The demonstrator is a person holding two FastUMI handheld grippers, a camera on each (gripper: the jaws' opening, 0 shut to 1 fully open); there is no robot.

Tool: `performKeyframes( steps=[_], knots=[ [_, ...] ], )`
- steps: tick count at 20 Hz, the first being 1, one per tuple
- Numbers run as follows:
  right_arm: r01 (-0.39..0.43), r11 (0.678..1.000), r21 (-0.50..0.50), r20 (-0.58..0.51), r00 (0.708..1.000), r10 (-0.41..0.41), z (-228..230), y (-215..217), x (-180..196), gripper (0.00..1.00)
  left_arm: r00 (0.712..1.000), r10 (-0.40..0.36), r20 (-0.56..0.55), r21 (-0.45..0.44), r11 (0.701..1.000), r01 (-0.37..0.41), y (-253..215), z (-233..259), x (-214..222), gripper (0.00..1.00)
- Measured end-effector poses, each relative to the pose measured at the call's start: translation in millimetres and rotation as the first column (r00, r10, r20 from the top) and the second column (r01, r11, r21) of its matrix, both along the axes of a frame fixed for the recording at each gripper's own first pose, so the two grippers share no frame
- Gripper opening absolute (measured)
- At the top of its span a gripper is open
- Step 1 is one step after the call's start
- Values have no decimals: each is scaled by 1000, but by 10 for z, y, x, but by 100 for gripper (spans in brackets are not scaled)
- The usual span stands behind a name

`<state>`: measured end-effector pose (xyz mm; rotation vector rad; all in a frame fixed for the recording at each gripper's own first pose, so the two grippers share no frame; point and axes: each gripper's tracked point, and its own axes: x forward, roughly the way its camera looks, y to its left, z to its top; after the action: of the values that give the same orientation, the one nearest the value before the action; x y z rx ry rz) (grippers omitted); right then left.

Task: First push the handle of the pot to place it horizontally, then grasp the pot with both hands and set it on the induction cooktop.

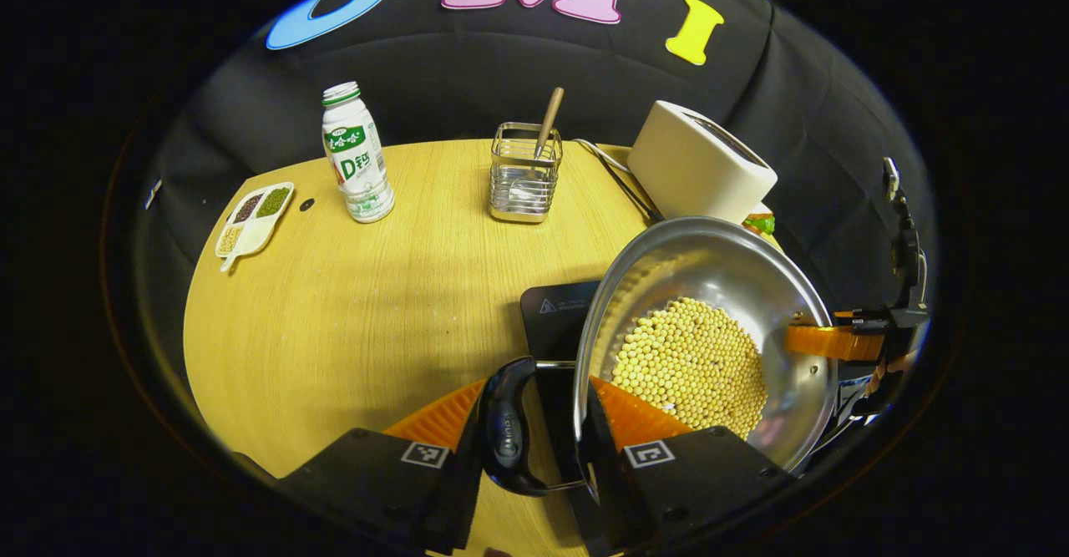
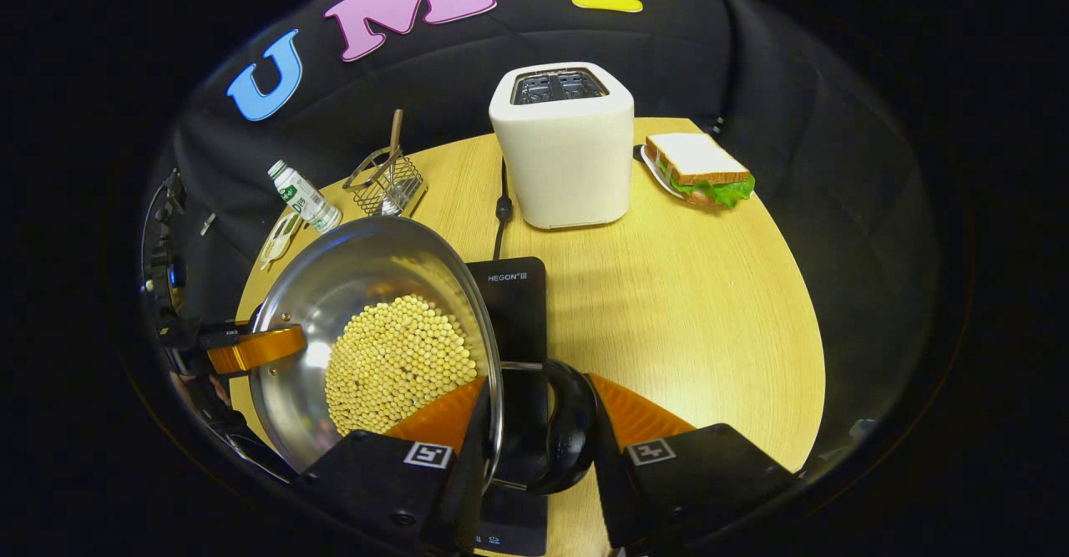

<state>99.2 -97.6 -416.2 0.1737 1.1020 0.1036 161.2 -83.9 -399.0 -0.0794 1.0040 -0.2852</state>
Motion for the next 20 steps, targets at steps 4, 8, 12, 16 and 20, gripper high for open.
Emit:
performKeyframes(
  steps=[4, 8, 12, 16, 20],
  knots=[
    [-7, 1000, -17, 23, 1000, 8, 19, 14, 7, 100, 995, -37, 90, 98, 995, 28, 17, 139, 100, 78],
    [-4, 999, -33, 49, 999, 6, 75, 15, 12, 99, 995, -23, 93, 104, 995, 13, 5, 160, 78, 81],
    [17, 999, -42, 82, 997, -13, 181, -20, 18, 99, 994, 19, 104, 87, 996, -28, 62, 214, 44, 90],
    [20, 997, -74, 145, 989, -9, 384, -72, 47, 99, 990, 4, 138, 113, 993, -19, 107, 343, 8, 90],
    [11, 995, -100, 218, 976, 11, 674, -60, 44, 99, 981, -11, 193, 147, 989, -18, 122, 547, -33, 90]
  ],
)
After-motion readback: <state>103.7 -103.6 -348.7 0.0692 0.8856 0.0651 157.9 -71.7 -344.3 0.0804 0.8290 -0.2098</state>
